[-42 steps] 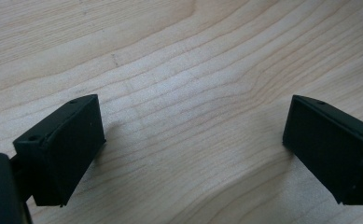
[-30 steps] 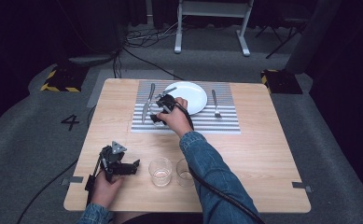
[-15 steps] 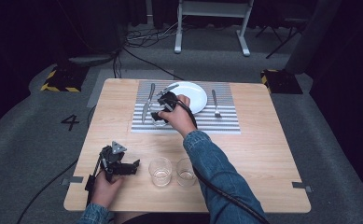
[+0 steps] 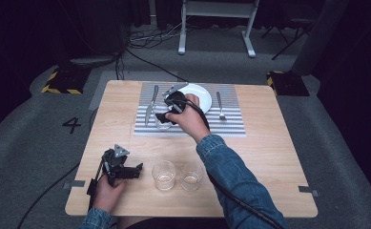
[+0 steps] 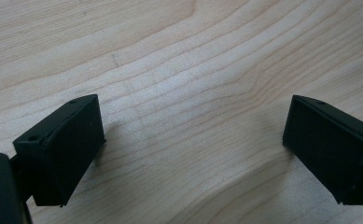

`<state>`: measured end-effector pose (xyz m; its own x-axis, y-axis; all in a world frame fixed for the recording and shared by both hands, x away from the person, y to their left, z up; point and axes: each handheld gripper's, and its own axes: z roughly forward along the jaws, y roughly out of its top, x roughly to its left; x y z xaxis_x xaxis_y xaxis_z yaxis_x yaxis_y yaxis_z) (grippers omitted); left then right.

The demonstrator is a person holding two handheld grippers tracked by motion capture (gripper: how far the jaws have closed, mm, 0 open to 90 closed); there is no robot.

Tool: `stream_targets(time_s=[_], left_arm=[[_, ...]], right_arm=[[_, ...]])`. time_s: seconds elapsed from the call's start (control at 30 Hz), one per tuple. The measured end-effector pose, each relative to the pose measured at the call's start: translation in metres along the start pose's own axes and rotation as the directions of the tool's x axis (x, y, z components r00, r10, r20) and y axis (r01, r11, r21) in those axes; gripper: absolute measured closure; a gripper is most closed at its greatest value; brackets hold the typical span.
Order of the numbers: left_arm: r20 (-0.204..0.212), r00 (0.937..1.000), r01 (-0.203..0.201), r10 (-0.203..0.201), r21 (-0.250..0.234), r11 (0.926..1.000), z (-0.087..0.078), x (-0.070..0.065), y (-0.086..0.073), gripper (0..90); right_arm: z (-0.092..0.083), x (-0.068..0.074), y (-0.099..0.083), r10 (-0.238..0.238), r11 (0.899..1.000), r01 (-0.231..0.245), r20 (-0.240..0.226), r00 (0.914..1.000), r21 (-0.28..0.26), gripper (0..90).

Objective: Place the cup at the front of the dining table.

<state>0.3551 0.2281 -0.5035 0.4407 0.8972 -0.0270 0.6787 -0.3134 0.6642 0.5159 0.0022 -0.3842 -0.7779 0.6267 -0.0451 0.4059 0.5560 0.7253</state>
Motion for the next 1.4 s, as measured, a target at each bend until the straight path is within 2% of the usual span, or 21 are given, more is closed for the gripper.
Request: stream_targets(time_s=[0.1,0.2,0.23,0.27,0.3,0.67,0.87,0.97,1.0,1.4], left_arm=[[-0.001,1.0000,-0.002,0.002,0.000,1.0000,0.000,0.000,0.000,5.5],[-0.001,1.0000,0.000,0.000,-0.001,1.0000,0.000,0.000,0.000,5.5],[-0.001,1.0000,0.000,0.000,-0.001,1.0000,0.000,0.000,0.000,5.5],[0.001,1.0000,0.002,-0.002,0.000,1.0000,0.000,0.000,0.000,5.5],[0.001,1.0000,0.002,-0.002,0.000,1.0000,0.000,0.000,0.000,5.5],[-0.002,1.0000,0.000,0.000,0.000,1.0000,0.000,0.000,0.001,5.5],[-0.002,1.0000,0.000,0.000,0.000,1.0000,0.000,0.000,0.001,5.5],[-0.002,1.0000,0.000,0.000,0.000,1.0000,0.000,0.000,0.001,5.5],[-0.002,1.0000,0.000,0.000,0.000,1.0000,0.000,0.000,0.001,5.5],[-0.002,1.0000,0.000,0.000,0.000,1.0000,0.000,0.000,0.001,5.5]], right_arm=[[-0.011,0.001,-0.002,-0.004,1.000,0.004,-0.014,0.9999,-0.017,16.7],[-0.024,0.000,-0.003,-0.014,1.000,0.014,-0.014,0.9998,-0.012,16.9],[-0.028,0.000,-0.004,-0.006,1.000,0.005,-0.015,0.9999,-0.025,16.9],[-0.032,-0.001,-0.004,-0.019,1.000,0.018,-0.010,0.9998,-0.018,16.9],[-0.036,-0.002,-0.005,-0.014,0.999,0.013,-0.016,0.9998,-0.038,16.9],[-0.079,-0.015,-0.020,-0.010,0.999,0.010,0.005,0.9999,-0.046,17.4],[-0.097,-0.025,-0.029,-0.017,1.000,0.017,0.029,0.9994,-0.013,17.9],[-0.106,-0.028,-0.032,-0.025,1.000,0.025,0.037,0.9990,-0.012,18.0],[-0.109,-0.028,-0.033,-0.013,1.000,0.014,0.034,0.9993,-0.022,18.0],[-0.146,-0.038,-0.061,0.000,1.000,0.001,0.049,0.9988,-0.024,18.0]])
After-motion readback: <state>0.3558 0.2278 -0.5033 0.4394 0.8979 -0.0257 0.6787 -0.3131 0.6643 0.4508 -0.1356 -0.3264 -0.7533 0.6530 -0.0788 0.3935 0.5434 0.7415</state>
